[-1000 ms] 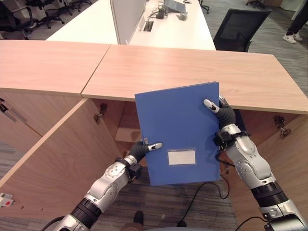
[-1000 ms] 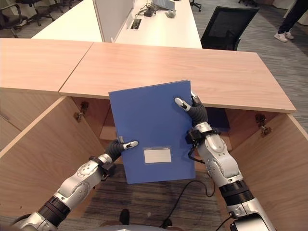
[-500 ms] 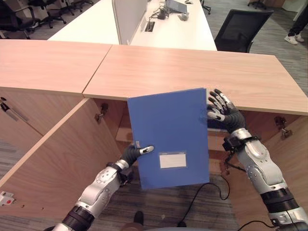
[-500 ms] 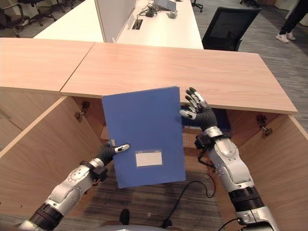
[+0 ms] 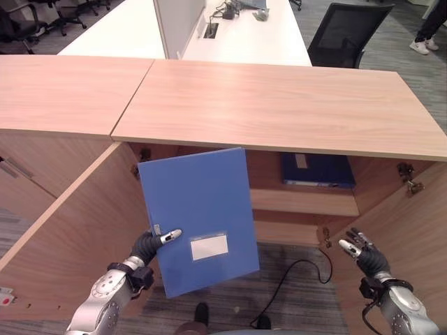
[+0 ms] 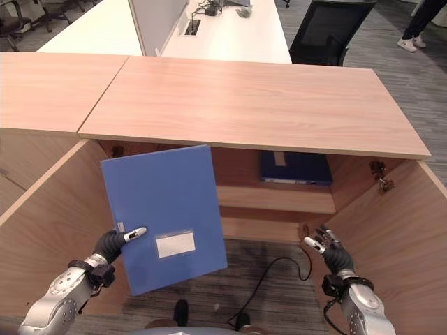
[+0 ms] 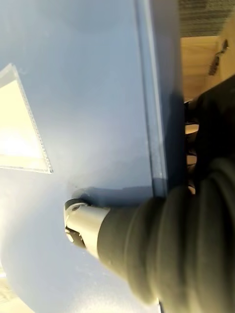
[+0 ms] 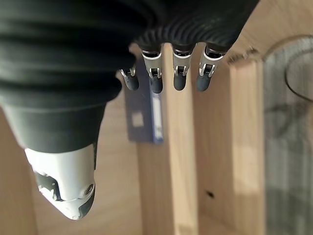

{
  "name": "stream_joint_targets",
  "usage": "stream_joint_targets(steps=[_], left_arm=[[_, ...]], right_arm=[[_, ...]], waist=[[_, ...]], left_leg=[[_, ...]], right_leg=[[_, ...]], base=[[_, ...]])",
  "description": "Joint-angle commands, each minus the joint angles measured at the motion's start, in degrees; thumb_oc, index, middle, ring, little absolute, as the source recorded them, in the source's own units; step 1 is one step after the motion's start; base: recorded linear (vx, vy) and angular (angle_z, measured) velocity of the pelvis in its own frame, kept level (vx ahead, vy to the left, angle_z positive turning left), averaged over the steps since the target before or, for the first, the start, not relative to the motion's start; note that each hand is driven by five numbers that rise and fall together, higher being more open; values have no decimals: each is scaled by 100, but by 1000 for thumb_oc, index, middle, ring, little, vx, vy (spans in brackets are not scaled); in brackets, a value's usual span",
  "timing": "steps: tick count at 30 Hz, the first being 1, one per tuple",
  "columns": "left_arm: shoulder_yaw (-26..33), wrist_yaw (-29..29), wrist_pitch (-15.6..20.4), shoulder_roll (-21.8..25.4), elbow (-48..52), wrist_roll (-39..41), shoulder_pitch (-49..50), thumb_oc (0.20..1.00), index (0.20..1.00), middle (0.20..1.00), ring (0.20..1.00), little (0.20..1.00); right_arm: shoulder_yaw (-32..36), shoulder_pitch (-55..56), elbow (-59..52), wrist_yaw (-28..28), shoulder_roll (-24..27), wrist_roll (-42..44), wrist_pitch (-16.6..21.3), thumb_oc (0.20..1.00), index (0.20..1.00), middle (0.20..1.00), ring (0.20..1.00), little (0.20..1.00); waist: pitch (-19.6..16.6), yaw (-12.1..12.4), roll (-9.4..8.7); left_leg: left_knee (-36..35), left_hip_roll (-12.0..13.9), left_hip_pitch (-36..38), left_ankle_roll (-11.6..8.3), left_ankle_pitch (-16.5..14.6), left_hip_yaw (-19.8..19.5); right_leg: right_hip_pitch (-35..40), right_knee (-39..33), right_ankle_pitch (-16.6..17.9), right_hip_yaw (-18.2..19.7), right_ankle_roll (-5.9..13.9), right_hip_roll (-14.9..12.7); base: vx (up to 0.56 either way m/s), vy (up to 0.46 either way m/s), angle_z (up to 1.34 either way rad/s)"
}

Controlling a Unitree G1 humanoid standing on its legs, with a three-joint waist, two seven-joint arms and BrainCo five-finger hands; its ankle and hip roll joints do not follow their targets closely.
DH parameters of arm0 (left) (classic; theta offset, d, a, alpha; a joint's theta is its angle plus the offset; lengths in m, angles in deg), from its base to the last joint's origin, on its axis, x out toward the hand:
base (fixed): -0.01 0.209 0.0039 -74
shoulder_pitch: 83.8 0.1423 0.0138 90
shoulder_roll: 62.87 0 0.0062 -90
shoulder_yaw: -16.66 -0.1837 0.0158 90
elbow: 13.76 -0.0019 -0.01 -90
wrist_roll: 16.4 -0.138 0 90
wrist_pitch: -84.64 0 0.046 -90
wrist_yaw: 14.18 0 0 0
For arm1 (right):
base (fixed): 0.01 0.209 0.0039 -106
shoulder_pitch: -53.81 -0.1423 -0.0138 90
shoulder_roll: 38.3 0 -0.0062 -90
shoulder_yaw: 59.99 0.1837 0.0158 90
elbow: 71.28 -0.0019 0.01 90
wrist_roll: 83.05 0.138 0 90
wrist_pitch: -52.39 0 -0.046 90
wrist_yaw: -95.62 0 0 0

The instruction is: Put the empty folder in the office cabinet

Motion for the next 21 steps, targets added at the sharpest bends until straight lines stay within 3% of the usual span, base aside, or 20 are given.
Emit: stream_joint_targets(steps=[1, 3, 8, 12, 17, 21], left_arm=[[-77, -395, 202, 193, -6, -269, -469, 200, 200, 200, 200, 200], [-240, -561, 157, 254, -301, -444, -539, 200, 200, 200, 200, 200], [-404, -475, 128, 17, -665, -514, -713, 200, 200, 200, 200, 200], [-714, -20, 185, -771, -1429, -365, -1429, 200, 200, 200, 200, 200], [-756, 676, 550, -1645, -2274, 99, -2442, 200, 200, 200, 200, 200], [-666, 1185, 823, -2038, -3006, 435, -3158, 200, 200, 200, 200, 200]], right_arm=[[-106, -502, 59, 438, 242, 227, 23, 1000, 1000, 1000, 1000, 1000], [-352, -518, 937, 732, 172, 327, -150, 1000, 1000, 1000, 1000, 1000], [-309, -596, 1782, 701, -72, 608, -251, 1000, 1000, 1000, 1000, 1000], [-606, -1014, 2734, 453, -382, 651, -265, 1000, 1000, 1000, 1000, 1000], [-1115, -1326, 3283, 371, -764, 831, -233, 1000, 1000, 1000, 1000, 1000], [-1527, -1462, 3541, 300, -1018, 831, -199, 1000, 1000, 1000, 1000, 1000]], waist=[[-98, 35, -91], [-33, -4, -78], [83, -68, -75], [302, -101, -133], [484, -138, -312], [570, -202, -441]], left_leg=[[14, 274, 78, -219, -329, 373], [14, 277, -12, -225, -278, 387], [14, 300, -205, -232, -206, 376], [44, 327, -468, -207, -138, 326], [78, 381, -735, -201, -82, 313], [97, 424, -840, -217, -53, 313]], right_leg=[[-548, 635, -115, -16, 471, -337], [-676, 678, -104, 16, 469, -313], [-899, 721, -83, 29, 462, -295], [-1219, 868, -96, 91, 418, -250], [-1565, 1033, -115, 144, 366, -201], [-1709, 1086, -111, 161, 352, -163]], base=[[-35, 4, -14], [-37, 5, -11], [-30, 3, -3], [-80, 6, 1], [-74, -8, -1], [-31, -16, -1]])
